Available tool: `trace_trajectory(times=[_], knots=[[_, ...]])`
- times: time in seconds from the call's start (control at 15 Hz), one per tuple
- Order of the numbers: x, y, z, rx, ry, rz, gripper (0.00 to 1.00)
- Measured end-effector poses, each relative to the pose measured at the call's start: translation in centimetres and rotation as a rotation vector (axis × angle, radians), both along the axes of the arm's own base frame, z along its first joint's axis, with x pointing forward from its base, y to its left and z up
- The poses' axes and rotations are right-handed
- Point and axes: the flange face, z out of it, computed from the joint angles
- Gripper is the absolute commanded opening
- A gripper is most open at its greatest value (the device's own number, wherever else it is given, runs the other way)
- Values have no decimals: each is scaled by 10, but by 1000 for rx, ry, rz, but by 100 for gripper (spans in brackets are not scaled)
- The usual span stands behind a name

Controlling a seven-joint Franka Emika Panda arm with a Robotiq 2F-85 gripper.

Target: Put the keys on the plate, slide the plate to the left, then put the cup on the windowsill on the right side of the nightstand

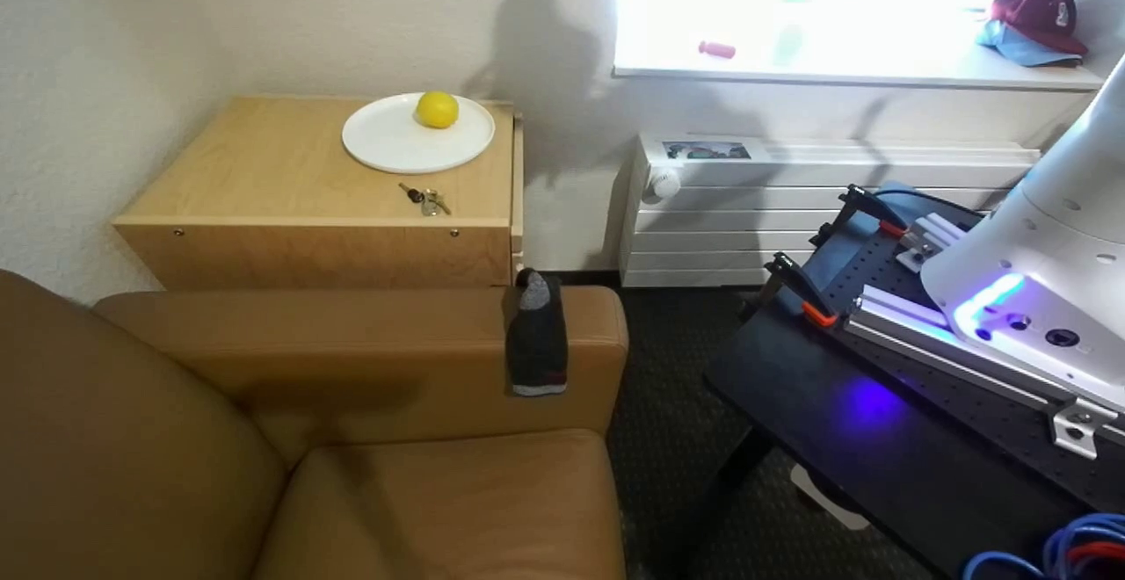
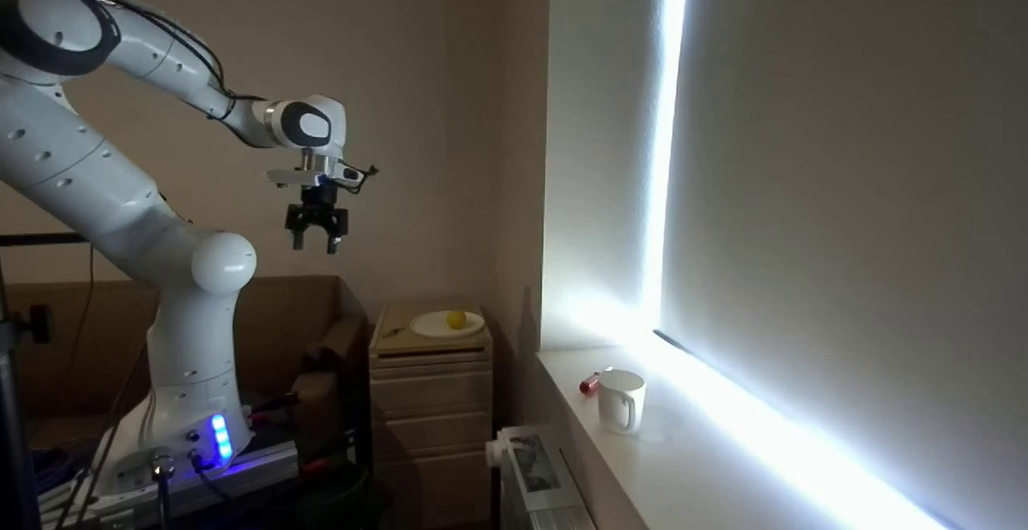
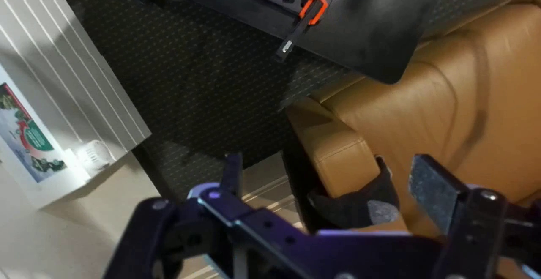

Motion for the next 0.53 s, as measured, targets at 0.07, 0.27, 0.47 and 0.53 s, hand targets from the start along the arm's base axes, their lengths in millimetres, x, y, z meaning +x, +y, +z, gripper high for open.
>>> trace_trajectory(times=[0.07, 0.27, 0.47, 0.53], knots=[[-10, 28, -4, -18, -1, 64, 100], [-23, 63, -8, -45, 0, 143, 100], [-19, 61, -9, -41, 9, 135, 100], [-18, 61, -14, -41, 15, 134, 100]])
